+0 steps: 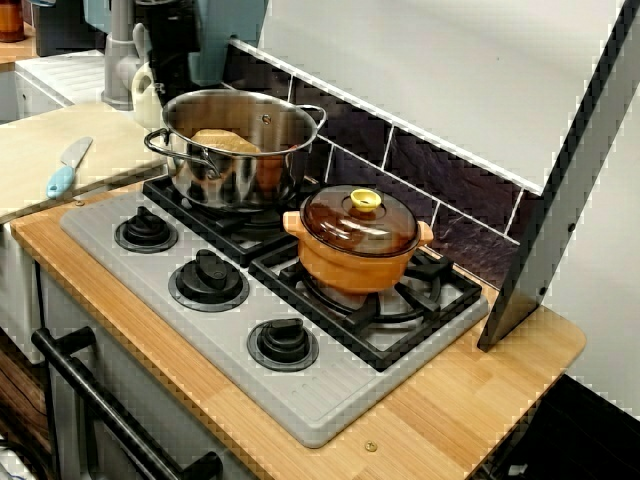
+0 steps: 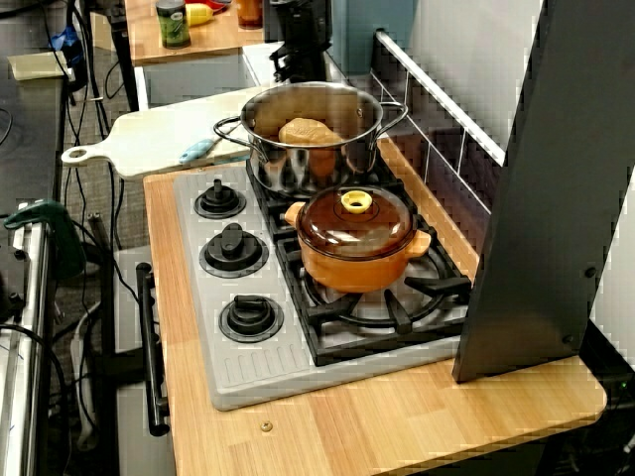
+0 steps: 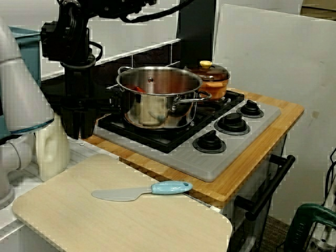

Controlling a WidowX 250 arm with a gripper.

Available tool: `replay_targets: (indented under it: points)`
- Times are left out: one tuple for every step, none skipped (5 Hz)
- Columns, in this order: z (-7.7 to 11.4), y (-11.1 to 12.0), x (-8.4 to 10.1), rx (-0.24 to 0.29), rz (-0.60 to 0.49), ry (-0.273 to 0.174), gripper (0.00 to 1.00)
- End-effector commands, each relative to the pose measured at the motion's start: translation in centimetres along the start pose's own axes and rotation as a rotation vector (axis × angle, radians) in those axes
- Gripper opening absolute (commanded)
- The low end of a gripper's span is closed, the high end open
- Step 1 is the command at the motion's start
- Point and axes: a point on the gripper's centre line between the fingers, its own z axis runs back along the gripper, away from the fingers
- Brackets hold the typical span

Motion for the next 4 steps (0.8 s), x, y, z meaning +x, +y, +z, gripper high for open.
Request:
replay_targets:
  points:
    - [4.7,0.3,-2.9,0.098,0.347,0.011,1.0]
    - [5.0,-0.4,-3.9,0.061,0.424,-0.013,1.0]
    - [5.4,-0.7,-4.4,0.041,0.442,-0.015,1.0]
    - [5.6,-0.7,-4.6,0.032,0.453,-0.019,1.0]
